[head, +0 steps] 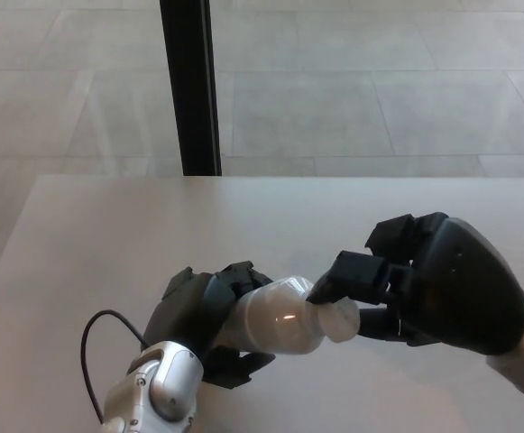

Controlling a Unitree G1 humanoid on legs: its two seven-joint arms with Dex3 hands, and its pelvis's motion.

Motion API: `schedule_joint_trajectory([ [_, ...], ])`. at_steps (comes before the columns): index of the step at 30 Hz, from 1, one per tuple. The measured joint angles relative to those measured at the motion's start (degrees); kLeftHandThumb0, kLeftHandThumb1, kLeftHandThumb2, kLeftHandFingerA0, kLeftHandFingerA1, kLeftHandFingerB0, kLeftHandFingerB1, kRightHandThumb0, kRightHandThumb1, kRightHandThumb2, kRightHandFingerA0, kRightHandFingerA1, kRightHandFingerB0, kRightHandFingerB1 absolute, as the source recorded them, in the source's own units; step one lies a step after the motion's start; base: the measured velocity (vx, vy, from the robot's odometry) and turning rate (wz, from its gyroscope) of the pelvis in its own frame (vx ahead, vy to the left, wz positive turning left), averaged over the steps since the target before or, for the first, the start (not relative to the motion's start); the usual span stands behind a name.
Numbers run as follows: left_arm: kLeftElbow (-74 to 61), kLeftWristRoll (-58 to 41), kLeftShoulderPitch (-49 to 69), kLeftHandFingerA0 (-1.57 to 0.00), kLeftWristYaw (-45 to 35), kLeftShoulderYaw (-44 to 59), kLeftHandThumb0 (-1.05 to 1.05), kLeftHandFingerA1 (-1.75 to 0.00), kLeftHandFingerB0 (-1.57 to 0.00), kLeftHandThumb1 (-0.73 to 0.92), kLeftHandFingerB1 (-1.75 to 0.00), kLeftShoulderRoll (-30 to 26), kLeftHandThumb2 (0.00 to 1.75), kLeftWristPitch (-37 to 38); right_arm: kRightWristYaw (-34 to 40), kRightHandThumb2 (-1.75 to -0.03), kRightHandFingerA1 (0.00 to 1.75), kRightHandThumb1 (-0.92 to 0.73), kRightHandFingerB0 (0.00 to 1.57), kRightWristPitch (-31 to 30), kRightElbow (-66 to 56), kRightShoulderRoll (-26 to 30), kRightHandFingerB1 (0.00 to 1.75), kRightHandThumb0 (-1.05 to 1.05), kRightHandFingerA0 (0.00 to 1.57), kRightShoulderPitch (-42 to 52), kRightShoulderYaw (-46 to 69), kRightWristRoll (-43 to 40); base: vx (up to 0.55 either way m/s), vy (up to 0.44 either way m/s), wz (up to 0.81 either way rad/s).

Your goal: The robot uses its left hand to to lift the bottle kept on the middle of the desk and tilts it towards its right hand. It then uses its right hand to rotate its cap to open it and places the bottle and cap back on the desk

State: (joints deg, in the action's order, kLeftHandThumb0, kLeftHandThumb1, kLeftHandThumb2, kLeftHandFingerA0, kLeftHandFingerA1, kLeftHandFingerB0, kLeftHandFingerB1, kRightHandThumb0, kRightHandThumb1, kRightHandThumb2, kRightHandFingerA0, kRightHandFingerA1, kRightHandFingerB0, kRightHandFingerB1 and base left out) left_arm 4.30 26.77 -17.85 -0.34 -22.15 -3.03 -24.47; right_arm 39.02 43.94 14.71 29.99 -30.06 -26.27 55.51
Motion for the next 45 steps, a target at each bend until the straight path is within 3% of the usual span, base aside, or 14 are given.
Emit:
schedule_joint_trajectory([
  [1,0.1,0.0,0.0,-0.70,0.0,0.1,-0.22,-1.24,-0.65,0.73,-0.76,0.1,0.66,0.0,0.3,-0.76,1.60,-0.59,0.86,0.2,-0.2,-0.1,0.99,-0.37,0.99,-0.1,0.0,0.2,0.00,0.000,0.00],
  [2,0.1,0.0,0.0,-0.73,0.0,0.2,-0.23,-1.40,-0.71,0.72,-0.88,0.4,0.66,0.0,0.9,-0.99,1.31,-0.47,0.87,0.7,-0.5,-0.2,0.96,-0.37,1.23,-0.2,0.0,0.6,0.00,0.000,0.00],
  [5,0.6,-0.2,0.0,-0.74,0.0,0.6,-0.30,-1.53,-0.75,0.77,-1.09,0.6,0.65,0.4,1.4,-0.83,1.57,-0.49,0.91,1.2,-2.0,-0.5,1.04,-0.35,1.19,-0.3,0.0,1.4,0.00,0.000,0.00],
  [7,1.1,-0.4,0.0,-0.80,0.1,1.0,-0.25,-1.50,-0.76,0.75,-0.96,0.9,0.68,1.1,1.7,-0.78,1.75,-0.56,0.88,1.3,-3.4,-0.8,1.01,-0.34,0.99,-0.3,0.1,2.1,0.00,0.000,0.00],
  [8,1.3,-0.6,0.1,-0.69,0.1,1.2,-0.16,-1.04,-0.59,0.69,-0.72,0.9,0.74,1.5,1.8,-1.00,1.66,-0.45,0.86,1.3,-4.0,-0.8,1.15,-0.25,1.00,-0.3,0.2,2.4,0.00,0.000,0.00],
  [10,1.2,-0.5,0.1,-0.69,0.1,1.1,-0.11,-1.02,-0.54,0.67,-0.70,0.9,0.74,1.4,1.9,-1.02,1.29,-0.45,0.90,1.4,-4.2,-0.8,1.00,-0.30,1.24,-0.3,0.6,2.7,0.00,0.000,0.00],
  [14,0.9,-0.2,0.0,-0.81,-0.2,0.7,-0.01,-1.73,-0.69,0.64,-1.02,0.8,1.02,0.8,1.9,-0.75,1.56,-0.62,0.83,1.8,-3.5,0.0,1.16,-0.36,1.01,-0.1,2.5,2.5,0.00,0.000,0.00],
  [18,0.3,0.1,-0.3,-0.87,-0.7,0.5,-0.04,-1.57,-0.65,0.65,-0.82,0.8,0.91,-1.3,1.7,-0.94,1.33,-0.44,0.84,1.9,-1.2,1.3,0.96,-0.42,1.22,0.9,5.8,1.8,0.00,0.000,0.00],
  [19,0.1,0.2,-0.3,-0.90,-1.0,0.4,-0.06,-1.59,-0.62,0.69,-0.75,0.5,0.84,-1.7,1.5,-0.69,1.69,-0.51,0.89,1.7,-0.6,2.0,0.96,-0.33,0.99,1.3,7.2,1.3,0.00,0.000,0.00],
  [21,-0.2,0.4,-0.6,-0.80,-1.5,0.3,0.01,-1.73,-0.71,0.65,-1.25,0.0,1.02,-2.6,1.5,-0.90,1.36,-0.41,0.89,1.4,0.6,2.8,0.90,-0.38,1.27,1.7,9.0,0.7,0.00,0.000,0.00],
  [22,-0.3,0.6,-0.9,-0.78,-2.3,-0.2,-0.06,-1.62,-0.76,0.62,-1.18,-1.3,1.05,-2.9,1.5,-0.61,1.73,-0.54,0.92,1.1,1.8,3.5,0.87,-0.35,0.99,2.4,10.6,0.2,0.00,0.000,0.00],
  [23,-0.2,1.0,-1.3,-0.60,-2.9,-0.7,-0.18,-0.97,-0.66,0.78,-0.81,-2.9,0.83,-3.0,1.5,-0.64,1.72,-0.53,0.92,0.7,2.7,4.1,0.91,-0.31,0.98,2.9,11.6,0.1,0.00,0.000,0.00],
  [26,0.0,2.7,-2.8,-0.54,-4.8,-3.3,-0.22,-0.70,-0.53,0.84,-0.59,-8.0,0.68,-3.4,1.4,-0.70,1.70,-0.56,0.92,-0.2,4.4,5.6,0.91,-0.25,0.97,4.3,13.8,-0.3,0.00,0.000,0.00],
  [45,5.8,16.9,-16.0,-0.73,-17.9,-24.1,-0.23,-1.13,-0.57,0.62,-0.56,-20.4,0.58,-8.2,-3.3,-0.63,1.72,-0.63,0.86,-5.2,15.8,4.7,0.68,-0.41,0.86,7.2,7.3,0.6,0.00,0.000,0.00],
])
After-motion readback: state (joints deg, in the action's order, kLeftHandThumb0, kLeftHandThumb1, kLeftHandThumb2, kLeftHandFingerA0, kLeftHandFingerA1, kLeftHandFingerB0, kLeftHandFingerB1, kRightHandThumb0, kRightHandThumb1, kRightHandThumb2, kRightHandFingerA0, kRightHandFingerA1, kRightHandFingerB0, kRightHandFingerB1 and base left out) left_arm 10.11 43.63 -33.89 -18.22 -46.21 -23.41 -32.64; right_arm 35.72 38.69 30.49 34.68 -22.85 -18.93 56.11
